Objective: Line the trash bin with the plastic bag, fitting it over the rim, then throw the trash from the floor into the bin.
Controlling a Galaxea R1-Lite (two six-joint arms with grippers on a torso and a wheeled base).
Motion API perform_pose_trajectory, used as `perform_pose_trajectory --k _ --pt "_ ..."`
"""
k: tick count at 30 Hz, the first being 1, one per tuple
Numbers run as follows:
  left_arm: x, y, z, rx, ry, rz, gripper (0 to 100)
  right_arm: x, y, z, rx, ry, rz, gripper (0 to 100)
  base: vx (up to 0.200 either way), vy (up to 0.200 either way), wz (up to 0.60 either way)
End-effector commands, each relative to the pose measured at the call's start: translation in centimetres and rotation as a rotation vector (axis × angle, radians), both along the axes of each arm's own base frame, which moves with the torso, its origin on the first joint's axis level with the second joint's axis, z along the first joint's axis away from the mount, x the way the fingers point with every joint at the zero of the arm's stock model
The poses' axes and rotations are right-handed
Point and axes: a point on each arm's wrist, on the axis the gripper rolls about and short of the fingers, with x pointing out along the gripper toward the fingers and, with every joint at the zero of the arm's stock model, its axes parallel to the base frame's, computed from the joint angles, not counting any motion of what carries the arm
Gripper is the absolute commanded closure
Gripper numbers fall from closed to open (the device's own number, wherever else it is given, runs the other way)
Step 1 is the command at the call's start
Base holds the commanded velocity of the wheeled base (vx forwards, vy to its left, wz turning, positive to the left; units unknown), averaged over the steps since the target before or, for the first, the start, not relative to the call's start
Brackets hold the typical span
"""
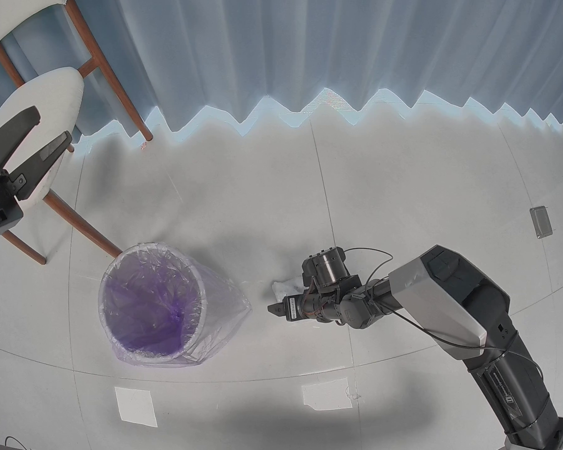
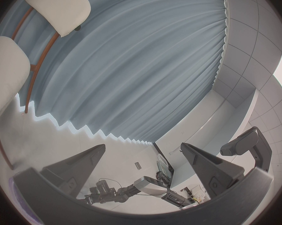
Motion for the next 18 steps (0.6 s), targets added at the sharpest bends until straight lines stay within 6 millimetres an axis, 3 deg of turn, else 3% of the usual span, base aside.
perform_pose_trajectory --k 1,12,18 --pt "-0.1 -0.2 -0.1 0.000 0.005 -0.018 0 1.5 -0.6 -0.3 0.009 0.008 -0.035 0 0.000 0.000 0.00" --pt "0.0 -0.3 -0.3 0.001 0.013 -0.019 0 2.9 -1.4 -0.2 0.002 0.020 -0.060 0 0.000 0.000 0.00" --pt "0.0 -0.3 -0.3 0.001 0.013 -0.025 0 3.2 -2.1 -1.3 -0.034 0.074 -0.077 0 0.000 0.000 0.00"
